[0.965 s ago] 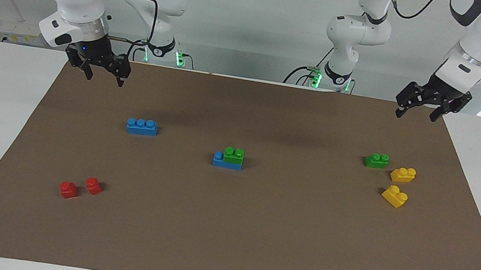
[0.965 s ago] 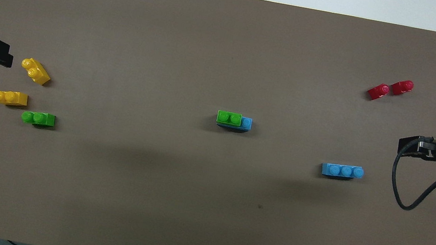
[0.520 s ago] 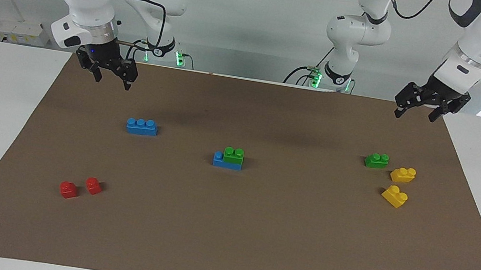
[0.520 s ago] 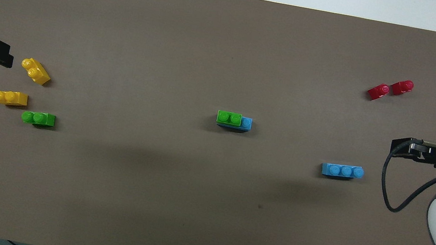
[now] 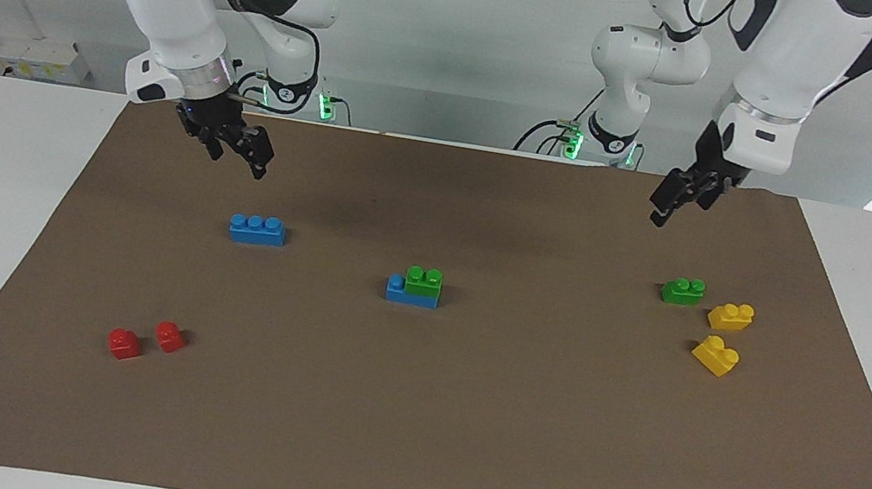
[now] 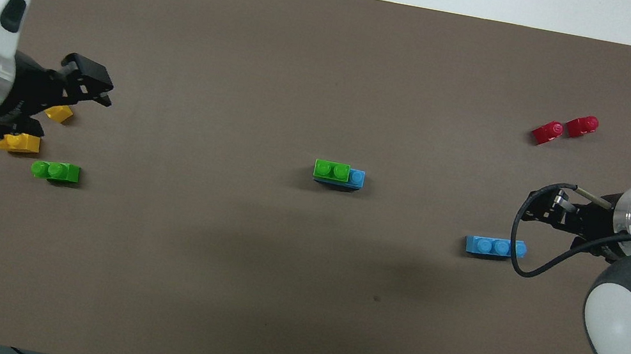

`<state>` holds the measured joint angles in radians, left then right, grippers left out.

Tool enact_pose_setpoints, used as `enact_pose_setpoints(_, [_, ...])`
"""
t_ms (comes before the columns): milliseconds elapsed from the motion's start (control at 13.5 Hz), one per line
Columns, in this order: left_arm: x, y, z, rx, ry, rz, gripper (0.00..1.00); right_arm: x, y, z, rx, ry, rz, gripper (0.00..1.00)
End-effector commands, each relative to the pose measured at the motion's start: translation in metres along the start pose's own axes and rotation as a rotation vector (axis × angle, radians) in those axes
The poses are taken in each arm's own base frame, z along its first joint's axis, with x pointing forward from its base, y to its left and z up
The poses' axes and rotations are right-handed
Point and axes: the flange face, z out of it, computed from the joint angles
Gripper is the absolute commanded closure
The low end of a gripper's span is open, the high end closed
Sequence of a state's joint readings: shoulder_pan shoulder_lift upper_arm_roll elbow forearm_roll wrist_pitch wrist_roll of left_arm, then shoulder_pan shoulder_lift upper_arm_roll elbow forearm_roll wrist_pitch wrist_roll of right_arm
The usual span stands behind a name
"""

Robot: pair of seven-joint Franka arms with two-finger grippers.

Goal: Remove green block with left arm and hold with right
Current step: 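Move the left gripper toward the green-blue bricks while the right gripper follows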

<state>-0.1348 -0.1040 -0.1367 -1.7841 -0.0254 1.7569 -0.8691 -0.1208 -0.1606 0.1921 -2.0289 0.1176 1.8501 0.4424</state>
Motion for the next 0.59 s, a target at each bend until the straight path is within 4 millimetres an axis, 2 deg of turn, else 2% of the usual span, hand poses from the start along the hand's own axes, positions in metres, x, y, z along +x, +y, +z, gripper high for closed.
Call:
enact_pose_setpoints(0, [-0.050,0.023,0.014,-0.041,0.007,-0.369,0.00,-0.009,-0.005,0.003,0.020,0.004,0.044,0.11])
enact_pose_setpoints(148, [-0.080,0.047,0.027,-0.071,0.000,-0.570,0.00,-0.009,-0.007,0.005,0.030,-0.008,0.103,0.11])
enact_pose_setpoints(297, [-0.114,0.064,0.038,-0.064,-0.013,-0.654,0.00,-0.008,-0.011,0.011,0.070,-0.048,0.209,0.10])
enact_pose_setpoints(445, [-0.136,0.088,0.064,-0.026,-0.028,-0.791,0.00,-0.007,-0.015,0.017,0.091,-0.081,0.326,0.10])
enact_pose_setpoints(520, [-0.148,0.104,0.080,-0.018,-0.006,-0.847,0.00,-0.011,-0.024,0.021,0.102,-0.103,0.382,0.10])
